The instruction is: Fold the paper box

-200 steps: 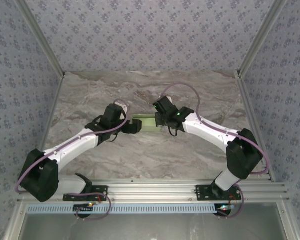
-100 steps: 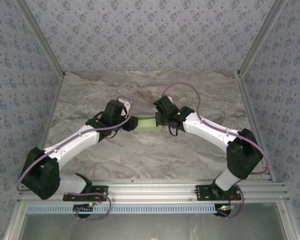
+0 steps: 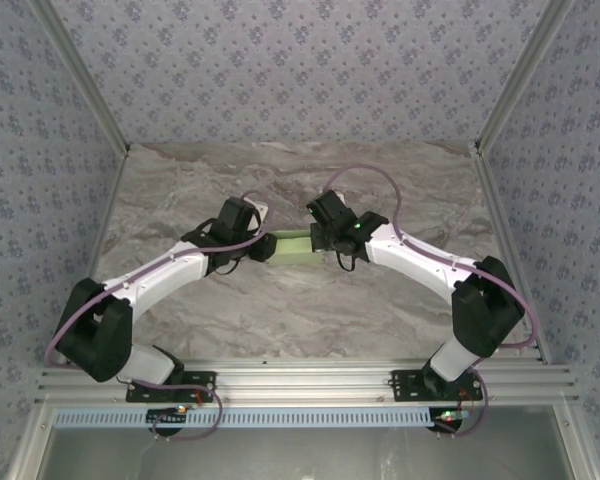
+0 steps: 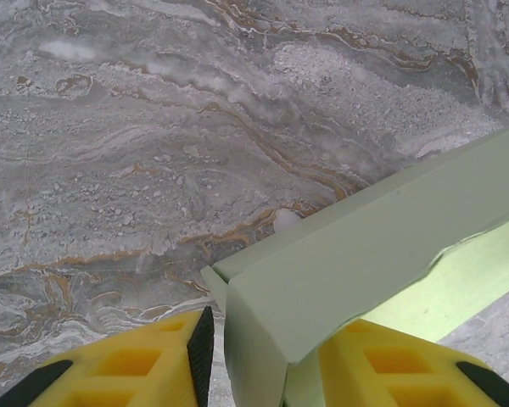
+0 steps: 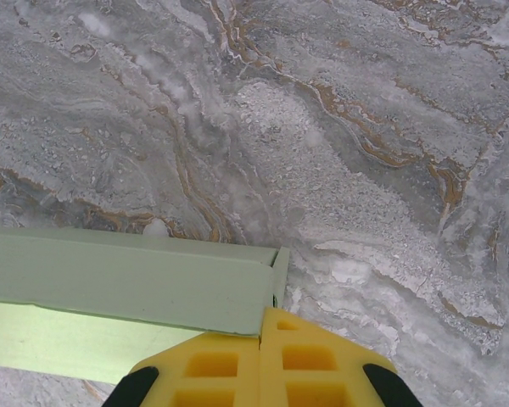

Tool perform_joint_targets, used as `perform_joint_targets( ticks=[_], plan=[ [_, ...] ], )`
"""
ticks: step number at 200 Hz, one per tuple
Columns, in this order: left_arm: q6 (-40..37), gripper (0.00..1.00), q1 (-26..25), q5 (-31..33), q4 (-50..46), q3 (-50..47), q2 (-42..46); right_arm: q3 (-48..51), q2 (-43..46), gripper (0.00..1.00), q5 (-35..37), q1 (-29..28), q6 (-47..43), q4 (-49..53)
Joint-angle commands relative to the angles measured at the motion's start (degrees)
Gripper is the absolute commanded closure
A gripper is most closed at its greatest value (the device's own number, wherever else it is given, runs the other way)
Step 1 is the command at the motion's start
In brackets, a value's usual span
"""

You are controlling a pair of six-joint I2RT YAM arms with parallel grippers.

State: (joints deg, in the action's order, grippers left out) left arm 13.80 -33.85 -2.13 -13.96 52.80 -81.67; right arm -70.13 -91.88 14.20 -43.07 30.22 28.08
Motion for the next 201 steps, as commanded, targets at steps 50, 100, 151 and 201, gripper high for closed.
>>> perform_joint_targets(
  ticks=[50, 100, 151, 201],
  plan=[
    [0.7, 0.42, 0.2, 2.7, -3.3, 2.8, 1.0, -1.5, -1.3, 0.96, -0.3, 0.2, 1.1, 1.9],
    [1.9, 0.45, 0.2, 3.5, -3.3, 2.8, 1.3, -1.5, -1.2, 0.96, -0.1, 0.1, 1.2, 2.0],
    [2.1, 0.58, 0.1, 3.6, -3.4, 2.8, 1.4, -1.4, -1.2, 0.96, 0.0, 0.0, 1.3, 2.1],
    [2.2, 0.66, 0.0, 4.6, -4.0, 3.4, 1.6, -1.4, -1.5, 0.96, 0.0, -0.1, 1.5, 2.1]
  ],
)
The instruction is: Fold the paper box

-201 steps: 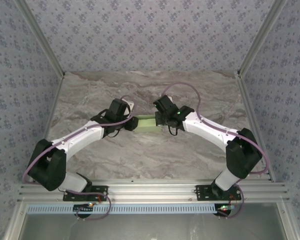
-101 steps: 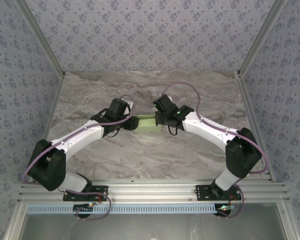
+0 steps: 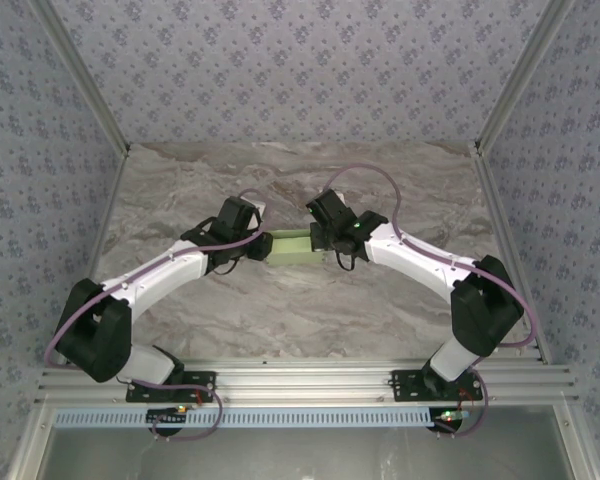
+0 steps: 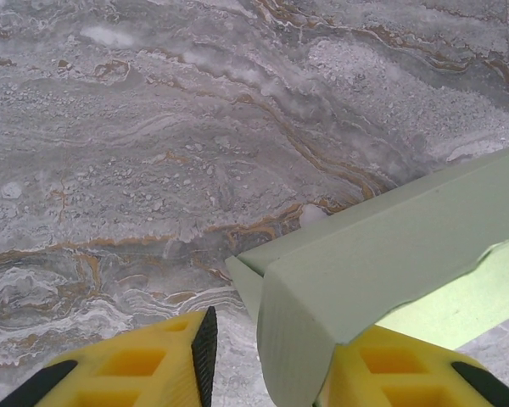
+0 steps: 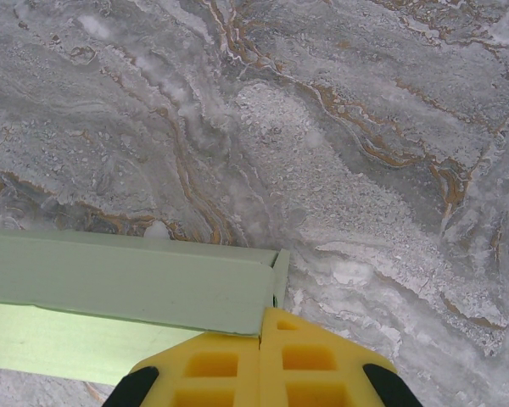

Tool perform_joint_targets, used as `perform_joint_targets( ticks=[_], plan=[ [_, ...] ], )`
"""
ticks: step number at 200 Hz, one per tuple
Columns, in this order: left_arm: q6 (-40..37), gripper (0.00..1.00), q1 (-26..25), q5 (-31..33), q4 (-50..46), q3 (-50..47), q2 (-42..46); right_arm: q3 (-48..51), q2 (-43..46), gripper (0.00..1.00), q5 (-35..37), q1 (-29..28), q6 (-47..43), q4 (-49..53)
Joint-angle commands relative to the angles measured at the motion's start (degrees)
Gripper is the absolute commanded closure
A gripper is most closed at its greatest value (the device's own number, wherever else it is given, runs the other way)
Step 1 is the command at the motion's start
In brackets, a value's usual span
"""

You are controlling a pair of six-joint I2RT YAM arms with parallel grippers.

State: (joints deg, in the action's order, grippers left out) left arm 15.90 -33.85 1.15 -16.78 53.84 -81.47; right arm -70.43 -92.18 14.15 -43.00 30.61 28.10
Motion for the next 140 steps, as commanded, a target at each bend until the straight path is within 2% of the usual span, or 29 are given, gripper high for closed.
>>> perform_joint_targets(
  ticks=[1, 23, 62, 93, 114, 140],
  plan=[
    [0.1, 0.66, 0.0, 1.3, -1.2, 2.3, 1.4, -1.2, -1.2, 0.96, 0.0, -0.2, 1.1, 2.1],
    [0.1, 0.76, -0.3, 1.4, -1.2, 2.5, 1.3, -1.3, -1.2, 0.96, 0.0, -0.2, 1.1, 2.2],
    [0.2, 0.81, -1.0, 1.3, -1.6, 3.2, 0.7, -1.2, -1.4, 0.96, 0.0, -0.2, 1.1, 2.2],
    [0.7, 0.81, -1.9, 1.2, -1.6, 3.7, 0.0, -1.3, -1.7, 0.96, -0.1, -0.4, 1.4, 2.2],
    [1.5, 0.77, -2.4, 1.2, -1.5, 3.9, -0.8, -1.4, -1.7, 0.96, 0.1, -0.6, 1.5, 2.3],
    [2.5, 0.76, -3.0, 1.6, -1.1, 3.8, -1.4, -1.5, -1.7, 0.96, 0.7, -0.8, 1.7, 2.6]
  ],
)
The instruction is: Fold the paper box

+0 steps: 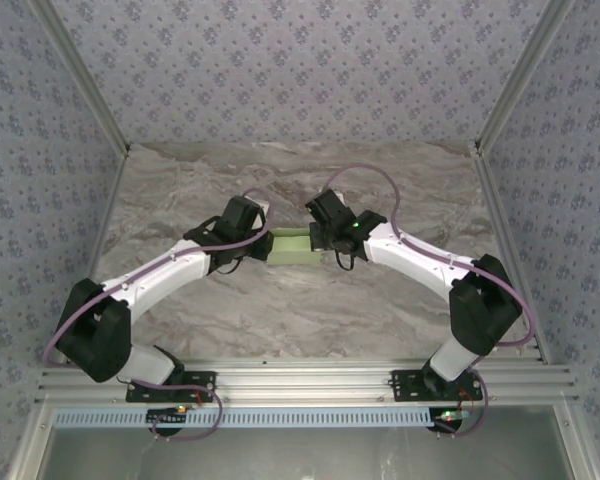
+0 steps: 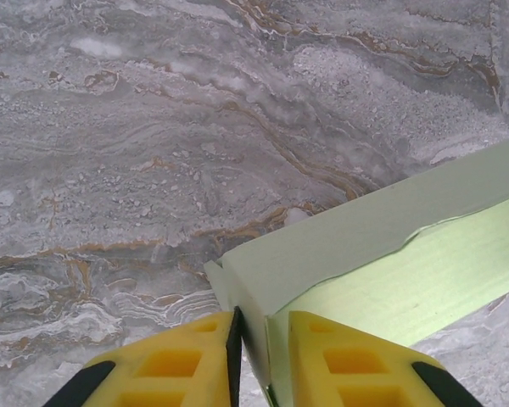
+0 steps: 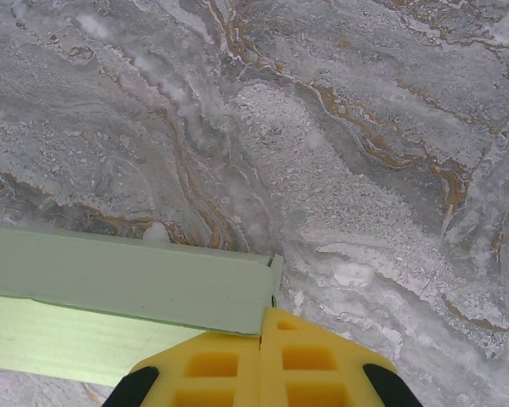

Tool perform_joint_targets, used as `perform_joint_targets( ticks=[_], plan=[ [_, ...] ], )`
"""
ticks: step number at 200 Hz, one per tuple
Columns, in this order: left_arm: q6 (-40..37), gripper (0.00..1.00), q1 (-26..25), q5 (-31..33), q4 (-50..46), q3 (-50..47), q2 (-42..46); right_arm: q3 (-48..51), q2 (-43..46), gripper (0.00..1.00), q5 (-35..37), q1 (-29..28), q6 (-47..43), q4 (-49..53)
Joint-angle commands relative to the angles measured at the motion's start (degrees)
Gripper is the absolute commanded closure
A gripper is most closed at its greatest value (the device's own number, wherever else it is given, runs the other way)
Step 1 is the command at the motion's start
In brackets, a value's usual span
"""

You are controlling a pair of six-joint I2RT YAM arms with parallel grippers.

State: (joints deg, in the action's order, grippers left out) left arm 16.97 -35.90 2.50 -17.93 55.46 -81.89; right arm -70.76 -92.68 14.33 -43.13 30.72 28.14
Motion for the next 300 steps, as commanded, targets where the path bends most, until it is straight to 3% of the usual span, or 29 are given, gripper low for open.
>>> perform_joint_targets(
  ticks=[1, 30, 59, 78, 166, 198, 231, 247, 281, 300],
  plan=[
    [1.5, 0.76, -0.9, 0.2, 0.1, 2.1, -1.0, -1.1, -1.2, 0.96, 0.5, -0.6, 1.6, 2.5],
    [2.1, 0.75, -1.3, 0.6, 0.0, 2.2, -1.4, -1.3, -1.4, 0.96, 1.1, -0.9, 1.8, 2.8],
    [2.5, 0.60, -1.3, 1.6, -0.5, 2.0, -0.9, -1.3, -1.5, 0.96, 1.7, -1.1, 1.8, 3.1],
    [2.6, 0.58, -1.3, 3.6, -0.8, 1.6, 0.1, -1.3, -1.5, 0.96, 2.0, -1.1, 1.9, 3.3],
    [3.0, 0.57, -0.9, 6.8, -1.9, 1.1, 2.0, -2.5, -2.0, 0.96, 2.5, -1.5, 1.5, 4.0],
    [3.3, 0.62, -0.8, 6.4, -1.5, 1.1, 2.9, -2.6, -2.1, 0.96, 3.5, -2.2, 1.4, 4.1],
    [3.6, 0.75, -0.8, 4.9, -1.3, 1.4, 2.3, -2.9, -2.4, 0.96, 3.6, -2.4, 1.6, 4.3],
    [4.0, 0.75, -0.8, 5.2, -1.9, 1.7, 1.5, -3.1, -2.4, 0.97, 3.6, -2.5, 1.6, 4.4],
    [4.4, 0.64, -0.8, 7.3, -3.4, 2.0, 0.6, -3.2, -2.5, 0.96, 3.7, -2.6, 1.4, 4.6],
    [4.6, 0.64, -0.8, 9.8, -4.3, 1.9, 0.5, -3.3, -2.5, 0.96, 3.7, -2.7, 1.4, 4.6]
  ],
)
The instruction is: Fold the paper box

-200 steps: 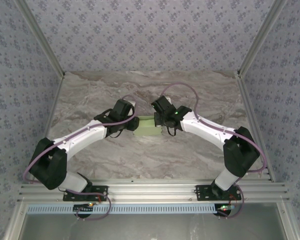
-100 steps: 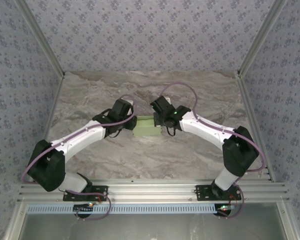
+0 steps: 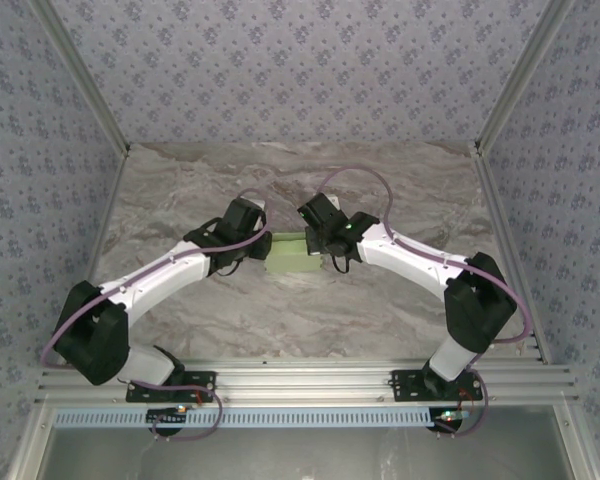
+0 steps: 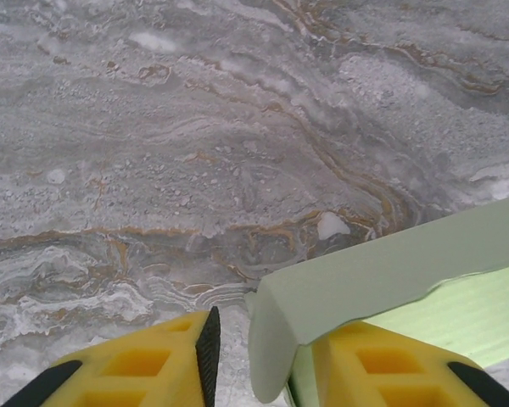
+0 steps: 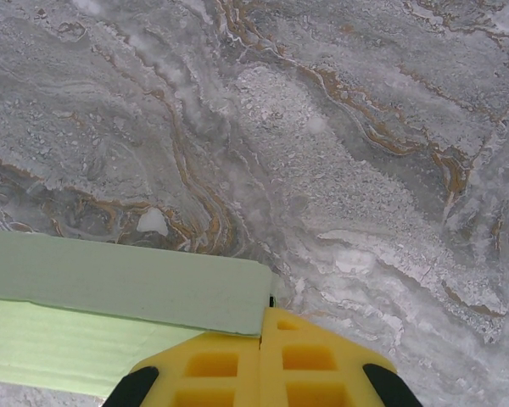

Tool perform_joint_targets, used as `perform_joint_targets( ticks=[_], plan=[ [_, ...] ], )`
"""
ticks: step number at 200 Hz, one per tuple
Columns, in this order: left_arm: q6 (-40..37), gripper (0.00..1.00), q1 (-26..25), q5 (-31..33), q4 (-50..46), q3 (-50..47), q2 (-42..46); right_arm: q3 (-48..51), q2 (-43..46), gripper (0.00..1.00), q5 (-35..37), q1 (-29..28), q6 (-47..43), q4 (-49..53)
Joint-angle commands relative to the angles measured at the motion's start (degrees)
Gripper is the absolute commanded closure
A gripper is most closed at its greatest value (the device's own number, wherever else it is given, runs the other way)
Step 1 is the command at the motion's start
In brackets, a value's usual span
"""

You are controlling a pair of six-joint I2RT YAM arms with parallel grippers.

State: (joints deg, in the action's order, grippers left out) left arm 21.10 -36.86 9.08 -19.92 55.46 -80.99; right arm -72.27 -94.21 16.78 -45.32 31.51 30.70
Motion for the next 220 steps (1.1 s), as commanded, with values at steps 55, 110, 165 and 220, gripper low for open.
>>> perform_joint_targets(
  ticks=[55, 110, 165, 220],
  plan=[
    [-0.1, 0.84, 0.1, 2.6, -1.1, 1.3, 0.9, -2.1, -1.2, 0.96, 1.2, -0.5, 0.7, 2.0],
    [1.5, 0.93, 0.1, -0.7, -0.1, 1.8, 0.7, -2.3, -1.5, 0.97, 1.7, -0.9, 0.8, 2.2],
    [2.2, 0.91, 0.1, 0.4, -2.3, 3.5, 0.2, -2.2, -1.7, 0.97, 2.6, -1.6, 1.1, 2.5],
    [4.0, 0.90, 0.1, 0.6, -2.7, 3.4, -1.0, -4.7, -1.9, 0.96, 0.9, -1.1, 4.1, 6.5]
  ],
)
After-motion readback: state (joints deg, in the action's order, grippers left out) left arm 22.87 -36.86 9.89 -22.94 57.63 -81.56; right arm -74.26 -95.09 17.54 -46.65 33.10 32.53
